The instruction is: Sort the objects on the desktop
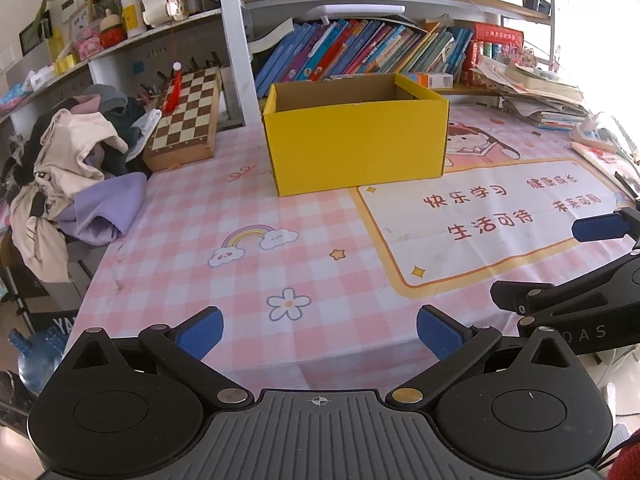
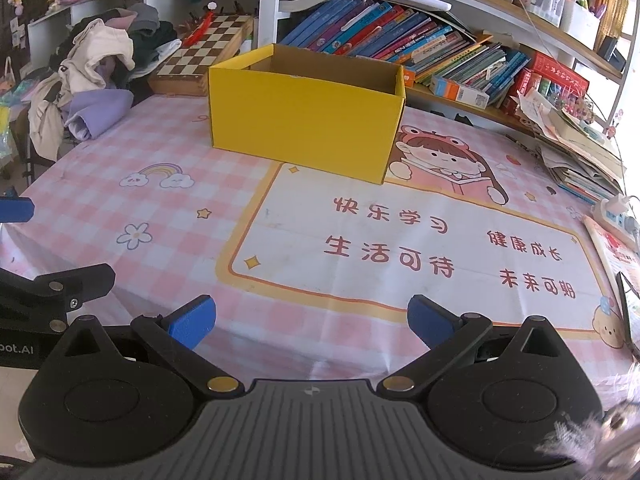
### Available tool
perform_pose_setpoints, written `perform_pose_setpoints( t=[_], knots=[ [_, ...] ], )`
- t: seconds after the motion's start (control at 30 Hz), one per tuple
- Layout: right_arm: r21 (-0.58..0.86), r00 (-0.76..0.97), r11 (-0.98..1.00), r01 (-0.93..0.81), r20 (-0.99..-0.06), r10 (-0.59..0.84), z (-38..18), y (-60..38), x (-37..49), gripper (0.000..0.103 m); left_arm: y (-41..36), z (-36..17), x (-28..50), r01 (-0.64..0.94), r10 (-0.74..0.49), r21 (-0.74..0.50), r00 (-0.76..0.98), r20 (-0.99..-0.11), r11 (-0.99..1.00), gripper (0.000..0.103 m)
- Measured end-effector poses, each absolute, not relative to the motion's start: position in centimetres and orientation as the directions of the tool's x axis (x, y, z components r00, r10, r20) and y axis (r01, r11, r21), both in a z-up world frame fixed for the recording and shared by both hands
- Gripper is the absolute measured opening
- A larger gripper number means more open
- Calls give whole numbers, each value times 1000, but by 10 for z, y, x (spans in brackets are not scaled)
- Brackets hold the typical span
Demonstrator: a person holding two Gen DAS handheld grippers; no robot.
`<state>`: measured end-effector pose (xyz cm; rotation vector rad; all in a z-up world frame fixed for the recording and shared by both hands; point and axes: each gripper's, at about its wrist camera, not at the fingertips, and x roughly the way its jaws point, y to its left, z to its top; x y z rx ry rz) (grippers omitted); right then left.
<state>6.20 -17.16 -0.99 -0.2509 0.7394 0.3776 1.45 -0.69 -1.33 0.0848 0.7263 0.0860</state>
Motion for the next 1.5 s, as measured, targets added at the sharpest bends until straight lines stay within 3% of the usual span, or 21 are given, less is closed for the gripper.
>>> perform_pose_setpoints(
  t=[1.5],
  knots=[
    [-100, 673, 908, -408, -705, 224, -11, -165, 70, 103, -1, -16, 20, -8, 53, 71, 740, -670, 997, 103]
  ],
)
